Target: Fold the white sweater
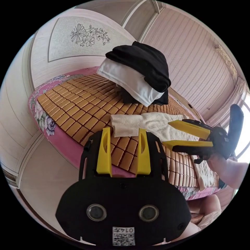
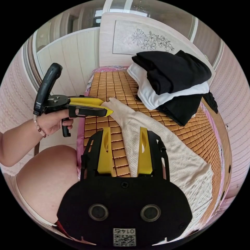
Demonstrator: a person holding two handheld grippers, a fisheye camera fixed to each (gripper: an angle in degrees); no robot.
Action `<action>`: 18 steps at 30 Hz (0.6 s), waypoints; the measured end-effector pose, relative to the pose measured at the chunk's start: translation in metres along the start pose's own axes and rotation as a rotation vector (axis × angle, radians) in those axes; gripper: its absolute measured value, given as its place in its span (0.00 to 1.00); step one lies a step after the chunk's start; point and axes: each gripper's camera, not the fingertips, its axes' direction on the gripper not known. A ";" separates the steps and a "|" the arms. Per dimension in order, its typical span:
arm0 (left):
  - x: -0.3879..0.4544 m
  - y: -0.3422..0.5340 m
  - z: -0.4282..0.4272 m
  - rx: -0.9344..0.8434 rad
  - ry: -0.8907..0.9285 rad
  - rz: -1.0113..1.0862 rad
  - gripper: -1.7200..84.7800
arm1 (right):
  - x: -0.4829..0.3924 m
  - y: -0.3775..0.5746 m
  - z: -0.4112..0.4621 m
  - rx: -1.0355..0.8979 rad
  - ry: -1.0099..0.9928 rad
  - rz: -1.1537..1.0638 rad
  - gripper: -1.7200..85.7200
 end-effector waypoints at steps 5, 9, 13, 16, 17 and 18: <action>0.008 -0.006 0.002 -0.032 -0.094 0.087 0.13 | 0.009 -0.006 0.032 -0.107 -0.002 0.031 0.13; 0.005 -0.011 0.005 -0.043 -0.010 0.046 0.03 | 0.015 -0.004 0.032 -0.110 0.023 0.050 0.09; 0.020 -0.019 0.001 -0.019 -0.004 0.055 0.01 | 0.035 0.004 0.022 -0.113 -0.008 0.121 0.04; 0.045 -0.033 -0.014 0.022 0.103 0.063 0.01 | 0.059 0.022 -0.007 -0.018 -0.020 0.217 0.04; 0.060 -0.039 -0.020 0.036 0.153 0.080 0.01 | 0.070 0.034 -0.023 0.033 -0.021 0.263 0.04; 0.069 -0.042 -0.023 0.045 0.171 0.094 0.01 | 0.076 0.040 -0.031 0.057 -0.023 0.286 0.04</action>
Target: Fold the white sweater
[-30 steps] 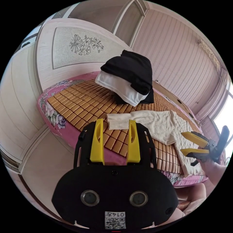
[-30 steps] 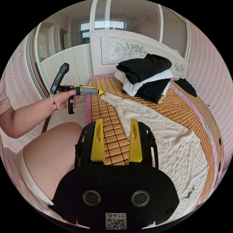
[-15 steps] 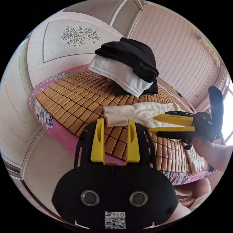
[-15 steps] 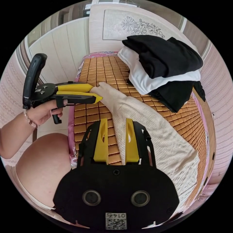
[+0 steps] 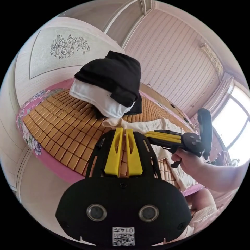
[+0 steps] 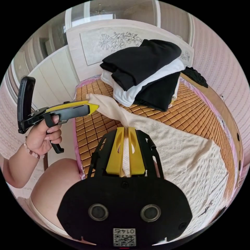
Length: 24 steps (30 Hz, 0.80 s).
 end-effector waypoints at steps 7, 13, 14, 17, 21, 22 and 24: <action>0.176 -0.040 0.016 0.136 0.322 0.282 0.02 | 0.119 0.103 -0.141 0.285 0.017 0.371 0.04; 0.364 -0.008 0.065 0.053 0.697 0.510 0.11 | 0.195 0.263 -0.266 0.389 0.278 0.665 0.07; 0.385 0.012 0.083 -0.024 0.689 0.540 0.13 | 0.210 0.301 -0.273 0.327 0.361 0.736 0.08; 0.402 0.068 0.129 -0.227 0.643 0.546 0.17 | 0.238 0.388 -0.283 0.166 0.469 0.915 0.13; 0.393 0.110 0.166 -0.369 0.522 0.521 0.15 | 0.251 0.442 -0.297 0.159 0.459 0.969 0.15; 0.392 0.115 0.173 -0.385 0.473 0.518 0.14 | 0.257 0.448 -0.298 0.160 0.461 0.958 0.16; 0.395 0.118 0.184 -0.396 0.416 0.519 0.14 | 0.270 0.451 -0.298 0.146 0.475 0.948 0.17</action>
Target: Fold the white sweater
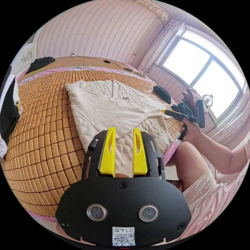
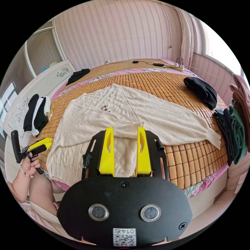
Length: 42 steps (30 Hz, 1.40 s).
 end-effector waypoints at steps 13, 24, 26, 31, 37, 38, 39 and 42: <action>0.031 -0.013 0.115 -0.145 -0.185 0.048 0.10 | 0.089 -0.017 0.014 -0.144 0.041 0.093 0.03; 0.125 -0.043 0.146 -0.108 -0.128 0.155 0.11 | 0.213 0.047 -0.084 0.120 0.266 0.242 0.13; 0.165 -0.060 0.162 -0.094 -0.123 0.253 0.11 | 0.249 0.054 -0.090 0.120 0.336 0.292 0.14; 0.255 -0.091 0.212 -0.051 -0.099 0.479 0.11 | 0.318 0.061 -0.103 0.166 0.382 0.389 0.15; 0.369 -0.131 0.299 -0.131 -0.041 0.694 0.12 | 0.392 0.081 -0.118 0.252 0.339 0.543 0.16; 0.391 -0.139 0.316 -0.125 -0.041 0.746 0.12 | 0.401 0.082 -0.118 0.247 0.338 0.554 0.16; 0.402 -0.143 0.324 -0.121 -0.038 0.771 0.12 | 0.406 0.082 -0.118 0.237 0.341 0.565 0.16; 0.450 -0.167 0.370 -0.123 0.009 0.826 0.12 | 0.428 0.082 -0.111 0.141 0.319 0.624 0.14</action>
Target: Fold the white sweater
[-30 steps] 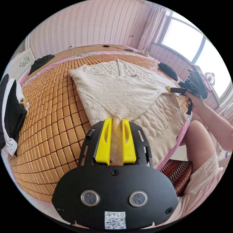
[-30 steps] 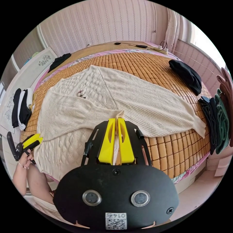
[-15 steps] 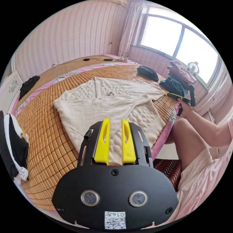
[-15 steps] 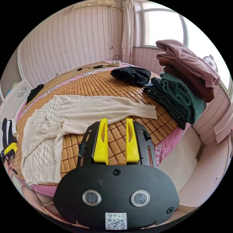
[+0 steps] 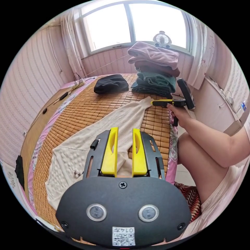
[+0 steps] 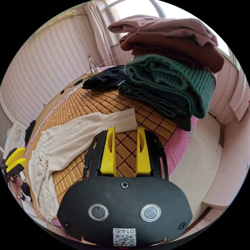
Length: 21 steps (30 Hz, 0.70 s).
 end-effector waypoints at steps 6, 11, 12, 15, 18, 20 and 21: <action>0.014 -0.096 0.083 -0.007 0.077 0.036 0.13 | 0.030 -0.010 0.000 -0.004 -0.023 0.070 0.09; 0.028 -0.156 0.168 -0.130 0.096 0.052 0.13 | 0.052 -0.015 0.000 -0.011 -0.090 0.116 0.04; 0.029 -0.160 0.177 -0.148 0.081 0.052 0.14 | 0.054 -0.016 0.000 -0.010 -0.102 0.126 0.04; 0.032 -0.167 0.213 -0.229 0.020 0.047 0.14 | 0.064 -0.017 -0.001 -0.007 -0.132 0.158 0.04; 0.032 -0.163 0.230 -0.270 0.025 0.028 0.13 | 0.066 -0.019 -0.001 -0.015 -0.143 0.159 0.03; 0.036 -0.161 0.231 -0.259 0.041 0.058 0.10 | 0.066 -0.019 -0.001 -0.013 -0.152 0.159 0.03; 0.038 -0.161 0.231 -0.256 0.052 0.076 0.09 | 0.066 -0.019 -0.002 -0.012 -0.154 0.160 0.03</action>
